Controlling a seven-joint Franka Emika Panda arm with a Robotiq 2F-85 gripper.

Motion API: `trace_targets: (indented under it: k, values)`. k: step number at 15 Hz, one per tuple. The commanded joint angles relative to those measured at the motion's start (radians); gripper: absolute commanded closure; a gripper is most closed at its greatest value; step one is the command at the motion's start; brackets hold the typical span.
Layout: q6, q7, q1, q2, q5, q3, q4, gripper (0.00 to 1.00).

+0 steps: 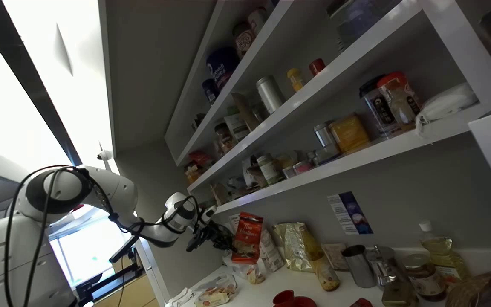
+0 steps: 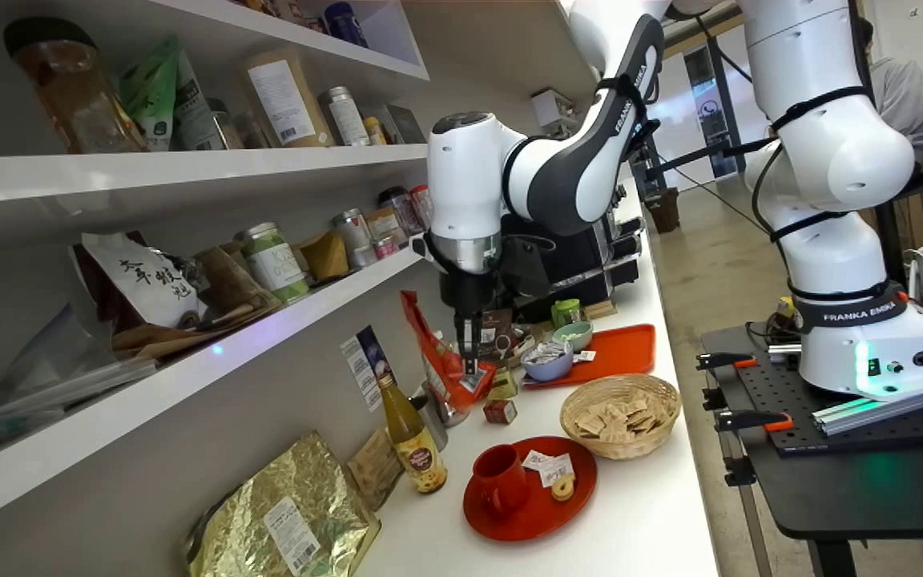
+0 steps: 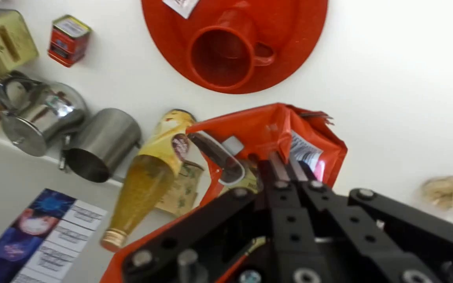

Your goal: Remove the tim hortons from the shelf and put it on the countertop

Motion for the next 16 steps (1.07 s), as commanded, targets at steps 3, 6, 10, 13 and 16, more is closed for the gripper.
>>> trace_targets:
  k: [3, 6, 10, 13, 16]
  values:
    - [0.006, 0.12, 0.112, 0.121, -0.194, 0.034, 0.077, 1.0]
    - [0.013, 0.338, 0.153, 0.15, -0.343, 0.015, 0.08, 1.0]
    - [0.001, 0.551, 0.188, 0.193, -0.503, 0.009, 0.08, 1.0]
    - [-0.012, 0.693, 0.209, 0.238, -0.617, 0.007, 0.087, 1.0]
    - [0.018, 0.715, 0.215, 0.298, -0.635, 0.013, 0.098, 1.0]
